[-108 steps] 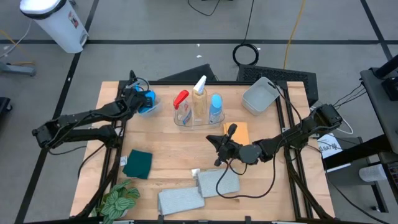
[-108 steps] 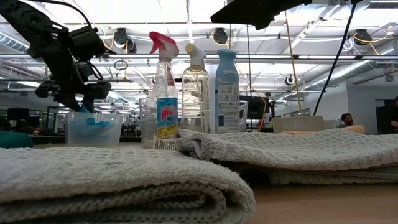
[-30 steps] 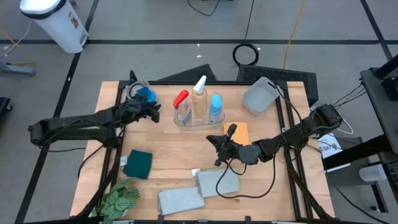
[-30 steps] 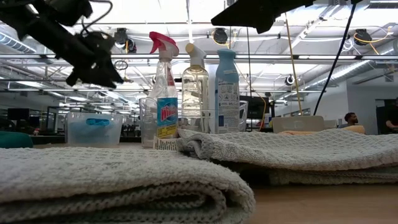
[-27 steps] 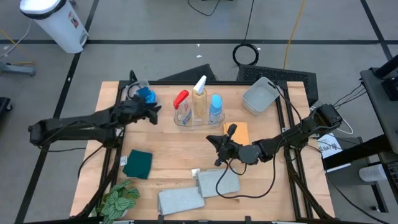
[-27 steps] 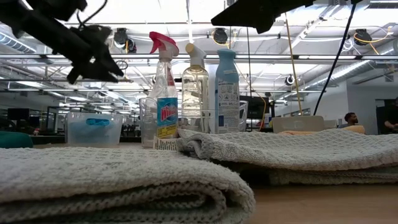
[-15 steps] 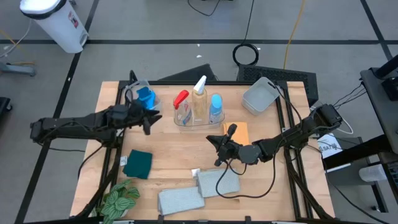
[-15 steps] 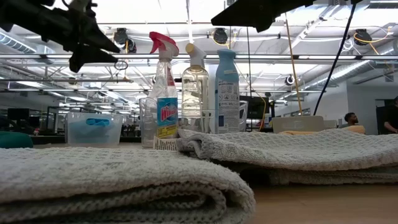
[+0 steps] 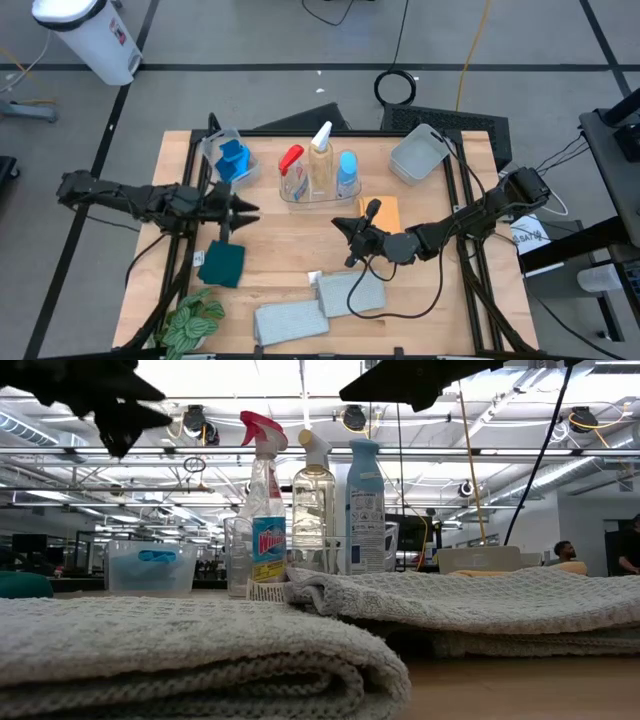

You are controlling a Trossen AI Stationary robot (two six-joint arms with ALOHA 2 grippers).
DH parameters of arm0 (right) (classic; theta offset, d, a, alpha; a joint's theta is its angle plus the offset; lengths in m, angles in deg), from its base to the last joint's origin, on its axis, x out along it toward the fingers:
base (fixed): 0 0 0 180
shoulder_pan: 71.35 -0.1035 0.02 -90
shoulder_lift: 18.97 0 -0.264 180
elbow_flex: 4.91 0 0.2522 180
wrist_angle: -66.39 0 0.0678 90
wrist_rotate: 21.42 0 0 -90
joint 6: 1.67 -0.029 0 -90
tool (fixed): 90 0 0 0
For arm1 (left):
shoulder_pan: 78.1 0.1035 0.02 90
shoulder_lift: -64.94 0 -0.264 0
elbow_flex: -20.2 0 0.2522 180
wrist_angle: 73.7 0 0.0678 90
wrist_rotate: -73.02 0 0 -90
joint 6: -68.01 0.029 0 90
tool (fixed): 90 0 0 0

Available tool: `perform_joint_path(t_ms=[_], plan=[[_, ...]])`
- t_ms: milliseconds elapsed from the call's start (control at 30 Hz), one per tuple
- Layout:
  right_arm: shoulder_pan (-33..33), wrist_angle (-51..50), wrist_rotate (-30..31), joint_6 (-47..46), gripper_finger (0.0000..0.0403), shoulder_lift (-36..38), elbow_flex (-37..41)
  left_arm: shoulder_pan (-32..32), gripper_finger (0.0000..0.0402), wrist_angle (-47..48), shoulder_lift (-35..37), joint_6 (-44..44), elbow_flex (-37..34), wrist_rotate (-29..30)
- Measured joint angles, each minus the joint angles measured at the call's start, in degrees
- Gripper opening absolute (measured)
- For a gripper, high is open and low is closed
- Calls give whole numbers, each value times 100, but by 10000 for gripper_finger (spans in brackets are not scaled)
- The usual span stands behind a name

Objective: Pick & Place Kitchen Items
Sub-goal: Put the yellow microfiber towel into the gray bin

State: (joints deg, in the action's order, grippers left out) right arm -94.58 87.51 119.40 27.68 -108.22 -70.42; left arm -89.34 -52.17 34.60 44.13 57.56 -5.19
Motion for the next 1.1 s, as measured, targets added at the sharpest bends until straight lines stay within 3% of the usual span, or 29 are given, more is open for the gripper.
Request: perform_joint_path(t_ms=[233,367,633,833,1100], plan=[[0,0,0,-5,4,0,0,-901,159,-415,0,764,2,2],[0,0,0,-8,4,0,0,-1137,159,-415,0,772,2,2],[0,0,-4,-3,4,0,0,-1207,159,-442,0,830,2,58],[0,2,-7,4,4,0,0,-1205,159,-656,0,1782,2,455],[0,2,-8,24,4,0,0,-1199,159,-787,0,2032,4,673]])
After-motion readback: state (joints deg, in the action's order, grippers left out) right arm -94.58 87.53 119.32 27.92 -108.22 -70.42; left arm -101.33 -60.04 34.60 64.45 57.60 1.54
